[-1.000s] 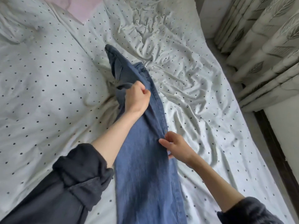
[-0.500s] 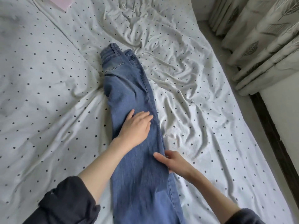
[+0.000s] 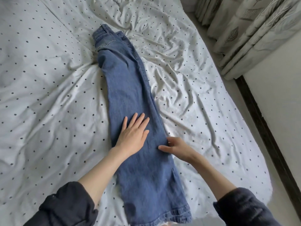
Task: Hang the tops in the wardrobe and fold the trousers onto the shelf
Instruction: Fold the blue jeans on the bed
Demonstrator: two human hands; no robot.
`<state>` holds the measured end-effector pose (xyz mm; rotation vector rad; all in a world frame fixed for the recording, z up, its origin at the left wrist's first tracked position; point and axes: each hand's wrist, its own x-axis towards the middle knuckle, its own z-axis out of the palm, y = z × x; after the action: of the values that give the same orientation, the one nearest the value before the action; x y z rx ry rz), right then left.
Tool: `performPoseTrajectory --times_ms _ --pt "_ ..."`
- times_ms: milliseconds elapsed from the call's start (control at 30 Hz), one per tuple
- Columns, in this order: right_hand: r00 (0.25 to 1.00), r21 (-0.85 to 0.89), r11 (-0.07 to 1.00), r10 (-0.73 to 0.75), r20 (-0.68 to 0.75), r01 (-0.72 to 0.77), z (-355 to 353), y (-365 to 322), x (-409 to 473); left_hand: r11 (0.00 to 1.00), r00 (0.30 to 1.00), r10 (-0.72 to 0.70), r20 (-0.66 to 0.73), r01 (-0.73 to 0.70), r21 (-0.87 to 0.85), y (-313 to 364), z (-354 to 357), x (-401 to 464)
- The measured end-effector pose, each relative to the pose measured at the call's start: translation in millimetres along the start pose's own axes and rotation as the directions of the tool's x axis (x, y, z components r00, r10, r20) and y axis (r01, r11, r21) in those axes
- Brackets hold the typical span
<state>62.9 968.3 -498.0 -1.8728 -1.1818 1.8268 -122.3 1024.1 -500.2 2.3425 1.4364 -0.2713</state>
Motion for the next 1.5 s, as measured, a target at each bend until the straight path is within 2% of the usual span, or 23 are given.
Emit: performPoseTrajectory --times_ms 100,200,333,467,533,633,733,833,900,933,1000,1033,1100,1233,1333,1500 --pt "0.997 -0.217 0.975 0.023 -0.076 -0.039 2 12 -12 1.000 1.000 0.007 -0.018 -0.006 0.002 18 19 -24" --pt "0.994 -0.245 0.969 -0.022 -0.104 -0.004 3 19 -20 0.998 0.997 -0.041 -0.073 0.045 0.052 34 39 -43" --pt "1.000 -0.171 0.985 -0.017 0.002 0.017 4 36 -31 0.992 0.987 -0.099 -0.126 0.108 0.066 43 49 -58" --pt "0.988 -0.325 0.941 0.126 0.089 -0.091 8 63 -38 0.987 0.993 -0.091 -0.071 0.099 0.128 42 64 -70" --pt "0.983 -0.381 0.919 0.152 0.107 -0.100 12 67 -42 0.985 0.992 -0.100 -0.077 0.110 0.134 44 73 -74" --pt "0.961 -0.331 0.936 0.195 0.196 -0.122 15 74 -46 0.987 0.988 -0.117 -0.100 0.127 0.095 51 78 -82" --pt "0.938 -0.407 0.898 0.273 0.216 -0.167 16 87 -51 0.990 0.982 -0.114 -0.148 0.124 0.059 53 79 -95" --pt "0.943 -0.411 0.886 0.297 0.153 -0.212 17 95 -56 0.975 0.932 -0.219 -0.289 0.196 -0.107 44 78 -108" --pt "0.943 -0.382 0.894 0.304 0.136 -0.233 16 95 -60 0.891 0.843 -0.400 -0.360 0.264 -0.370 37 75 -115" --pt "0.941 -0.351 0.905 0.306 0.141 -0.242 16 96 -60 0.790 0.799 -0.511 -0.317 0.291 -0.539 32 77 -119" --pt "0.939 -0.277 0.926 0.306 0.159 -0.255 17 97 -63 0.529 0.756 -0.643 -0.120 0.326 -0.783 25 82 -124" --pt "0.941 -0.255 0.933 0.299 0.156 -0.254 17 96 -63 0.427 0.745 -0.665 -0.042 0.334 -0.841 22 84 -126" --pt "0.945 -0.249 0.933 0.298 0.132 -0.259 17 95 -62 0.307 0.739 -0.669 0.077 0.369 -0.878 20 83 -129" --pt "0.931 -0.269 0.911 0.350 0.106 -0.312 18 91 -63 0.219 0.796 -0.567 0.212 0.394 -0.893 23 77 -135" --pt "0.933 -0.251 0.911 0.354 0.069 -0.327 15 86 -71 0.226 0.833 -0.483 0.269 0.416 -0.881 29 68 -147" --pt "0.942 -0.320 0.889 0.332 -0.043 -0.328 2 80 -82 0.152 0.842 -0.304 0.446 0.505 -0.850 55 65 -167"
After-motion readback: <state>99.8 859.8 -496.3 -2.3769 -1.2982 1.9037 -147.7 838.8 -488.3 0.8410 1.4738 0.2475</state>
